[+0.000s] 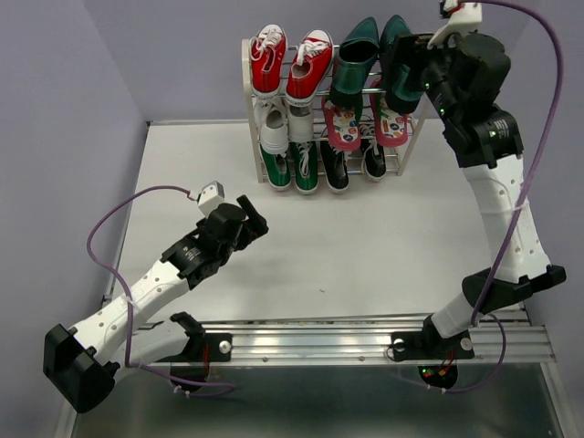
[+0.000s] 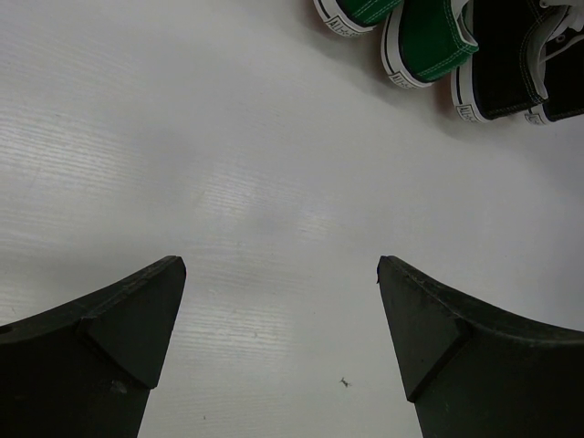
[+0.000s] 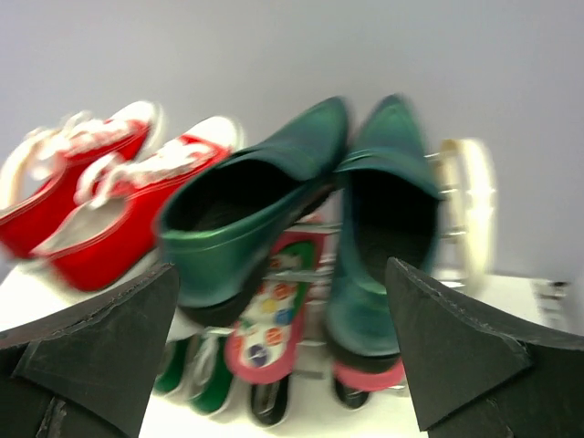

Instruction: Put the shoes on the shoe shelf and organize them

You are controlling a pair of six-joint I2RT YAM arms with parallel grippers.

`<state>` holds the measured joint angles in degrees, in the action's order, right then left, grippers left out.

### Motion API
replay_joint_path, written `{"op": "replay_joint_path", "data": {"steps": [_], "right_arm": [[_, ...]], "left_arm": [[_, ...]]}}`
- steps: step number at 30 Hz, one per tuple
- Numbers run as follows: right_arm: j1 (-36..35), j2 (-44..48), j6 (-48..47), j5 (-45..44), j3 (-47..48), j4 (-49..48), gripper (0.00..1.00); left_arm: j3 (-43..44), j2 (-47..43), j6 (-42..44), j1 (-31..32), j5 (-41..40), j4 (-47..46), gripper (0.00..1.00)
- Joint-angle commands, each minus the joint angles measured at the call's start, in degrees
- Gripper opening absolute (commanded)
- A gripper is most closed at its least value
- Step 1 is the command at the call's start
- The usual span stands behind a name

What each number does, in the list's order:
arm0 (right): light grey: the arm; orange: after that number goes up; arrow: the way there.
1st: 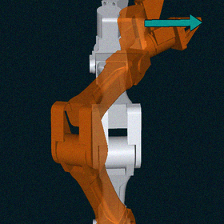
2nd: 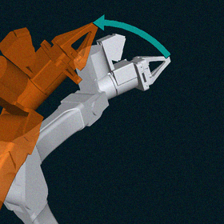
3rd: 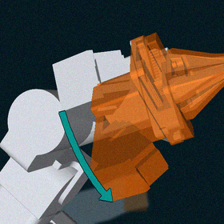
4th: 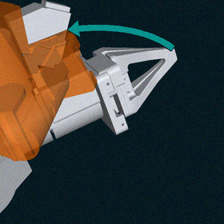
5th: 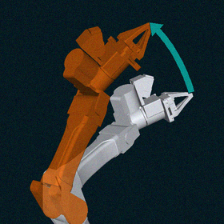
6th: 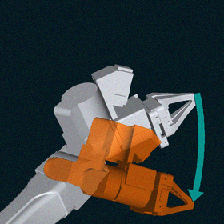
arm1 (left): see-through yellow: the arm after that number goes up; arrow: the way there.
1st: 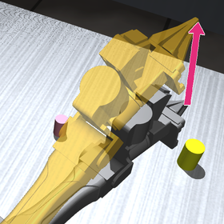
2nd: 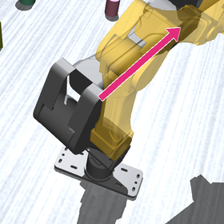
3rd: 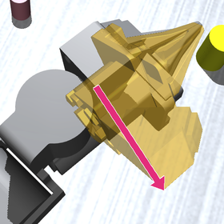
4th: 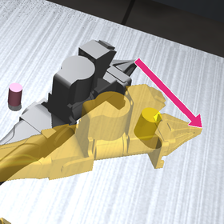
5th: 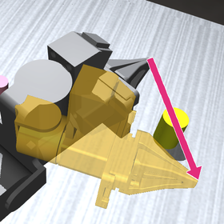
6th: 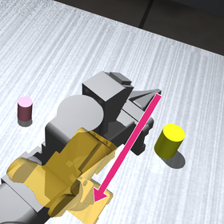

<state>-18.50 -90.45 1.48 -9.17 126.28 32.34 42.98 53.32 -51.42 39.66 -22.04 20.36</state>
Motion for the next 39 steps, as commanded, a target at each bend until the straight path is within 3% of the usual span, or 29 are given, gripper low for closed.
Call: {"op": "replay_joint_path", "data": {"steps": [1,4,6,10,23,25,27,28,31,39], "right_arm": [[-10.83,-0.15,-3.12,-1.80,-1.39,0.18,1.00],[-16.37,-3.49,-3.33,-12.51,-0.68,-0.60,1.00],[-17.88,-5.77,-1.57,-23.37,-1.29,-4.27,1.00],[-19.55,-7.98,3.61,-34.75,-3.40,-9.99,1.00],[-20.61,-17.29,0.64,-45.93,-1.21,-19.85,1.00],[-20.61,-18.35,-0.15,-48.64,-0.33,-20.91,0.93],[-20.61,-18.18,-0.68,-49.01,-0.77,-21.70,0.72],[-20.61,-17.31,-0.68,-49.01,-1.21,-22.75,0.56],[-20.61,-14.93,-3.75,-48.23,-2.62,-24.07,0.33],[-20.61,-7.82,-9.21,-43.66,-7.09,-24.08,0.34]], "left_arm": [[-0.53,-1.02,1.06,-0.20,-0.72,-0.41,0.99],[-0.97,-1.29,0.80,-0.20,-0.46,-0.23,0.99],[-1.32,-1.73,0.71,-0.20,-0.11,-0.32,0.99],[-1.59,-2.78,0.71,-0.20,-0.36,0.11,0.99],[-2.90,-5.16,2.38,-0.28,0.77,-1.29,0.99],[-3.08,-5.42,2.46,-0.20,0.86,-1.38,0.99],[-3.34,-5.86,2.64,-0.28,1.04,-1.29,0.99],[-3.43,-6.12,2.73,-0.20,1.21,-1.37,0.99],[-4.22,-6.39,2.90,-0.28,1.21,-1.90,0.99],[-3.26,-4.37,3.96,-0.28,1.65,-1.90,0.99]]}}
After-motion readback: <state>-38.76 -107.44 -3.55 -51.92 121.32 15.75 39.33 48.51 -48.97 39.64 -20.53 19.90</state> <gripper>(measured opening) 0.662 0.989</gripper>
